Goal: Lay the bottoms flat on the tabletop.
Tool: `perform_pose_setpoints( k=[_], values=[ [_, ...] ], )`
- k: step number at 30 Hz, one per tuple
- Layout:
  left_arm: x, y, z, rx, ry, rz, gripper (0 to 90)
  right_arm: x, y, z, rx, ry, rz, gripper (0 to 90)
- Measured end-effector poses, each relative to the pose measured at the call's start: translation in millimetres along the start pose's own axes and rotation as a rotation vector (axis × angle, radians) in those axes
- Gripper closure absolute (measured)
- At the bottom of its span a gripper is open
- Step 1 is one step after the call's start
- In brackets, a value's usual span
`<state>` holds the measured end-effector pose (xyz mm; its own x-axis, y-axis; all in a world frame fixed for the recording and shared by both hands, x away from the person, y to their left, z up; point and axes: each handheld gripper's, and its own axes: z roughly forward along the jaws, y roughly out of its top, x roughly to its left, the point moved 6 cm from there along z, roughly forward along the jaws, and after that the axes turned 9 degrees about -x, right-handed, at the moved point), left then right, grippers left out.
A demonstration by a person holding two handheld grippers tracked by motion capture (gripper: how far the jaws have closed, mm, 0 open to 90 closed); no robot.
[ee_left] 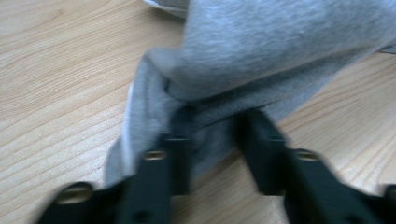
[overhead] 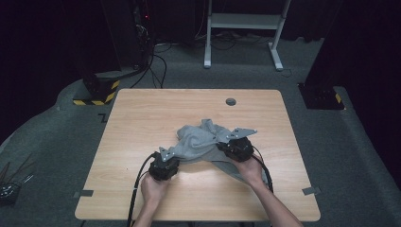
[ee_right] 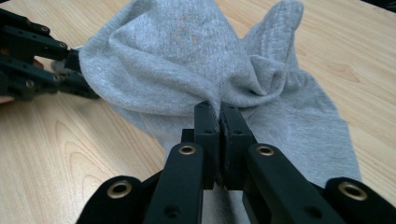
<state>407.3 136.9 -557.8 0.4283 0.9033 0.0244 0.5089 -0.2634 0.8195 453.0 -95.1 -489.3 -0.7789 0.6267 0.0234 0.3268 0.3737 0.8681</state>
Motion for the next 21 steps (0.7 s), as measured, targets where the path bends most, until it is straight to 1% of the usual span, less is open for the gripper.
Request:
perform_pose_setpoints(
  k=[1,3,5,6,7,9,10,11,13,15,16,17,18,19,21],
  values=[
    [0.3,0.3,-1.3,0.001,-0.007,0.003,77.7,-1.0,0.5,-0.9,-0.003,-0.008,-0.007,87.3],
    [-1.5,2.8,-8.7,-0.018,-0.022,0.023,87.5,-3.2,1.9,-3.0,-0.01,-0.022,-0.004,87.4],
    [-2.7,8.0,-16.6,-0.055,-0.023,0.023,88.4,-6.8,3.5,-4.7,-0.023,-0.038,-0.004,87.3],
    [-2.8,13.8,-22.1,-0.083,-0.024,0.022,88.5,-8.4,3.9,-5.0,-0.024,-0.044,0.001,87.3],
    [-2.0,19.4,-26.0,-0.099,-0.025,0.028,88.5,-11.4,5.1,-4.3,-0.019,-0.058,0.001,87.4],
    [1.0,30.8,-30.2,-0.131,-0.014,0.026,88.3,-17.2,8.0,-1.8,-0.005,-0.096,-0.022,87.4],
    [5.0,37.1,-29.1,-0.14,-0.006,0.014,88.1,-20.7,8.7,1.1,0.006,-0.118,-0.038,87.4],
    [7.6,38.8,-25.8,-0.127,-0.004,0.005,87.3,-27.3,6.2,7.9,0.04,-0.138,-0.04,87.3],
    [10.9,38.2,-17.6,-0.103,0.007,0.001,84.7,-34.3,-0.2,18.3,0.087,-0.157,-0.042,87.3],
    [12.2,31.8,-5.7,-0.048,0.007,-0.013,81.6,-38.9,-8.9,28.2,0.135,-0.167,-0.025,87.0],
    [10.3,26.3,0.2,-0.026,0.004,-0.008,80.1,-41.2,-13.9,33.1,0.158,-0.171,-0.022,86.7],
    [8.4,22.9,2.1,-0.016,0.001,-0.002,76.3,-43.4,-21.0,38.8,0.189,-0.173,-0.01,85.1],
    [6.4,20.6,3.3,-0.014,0.003,0.006,71.8,-44.5,-25.0,41.3,0.207,-0.171,-0.002,82.7],
    [4.6,18.6,2.6,-0.018,0.002,0.017,67.6,-45.0,-28.0,42.6,0.214,-0.17,0.003,80.5],
    [2.6,17.8,0.1,-0.035,0.002,0.018,60.7,-44.9,-30.7,39.8,0.204,-0.165,0.011,75.6]
  ],
)
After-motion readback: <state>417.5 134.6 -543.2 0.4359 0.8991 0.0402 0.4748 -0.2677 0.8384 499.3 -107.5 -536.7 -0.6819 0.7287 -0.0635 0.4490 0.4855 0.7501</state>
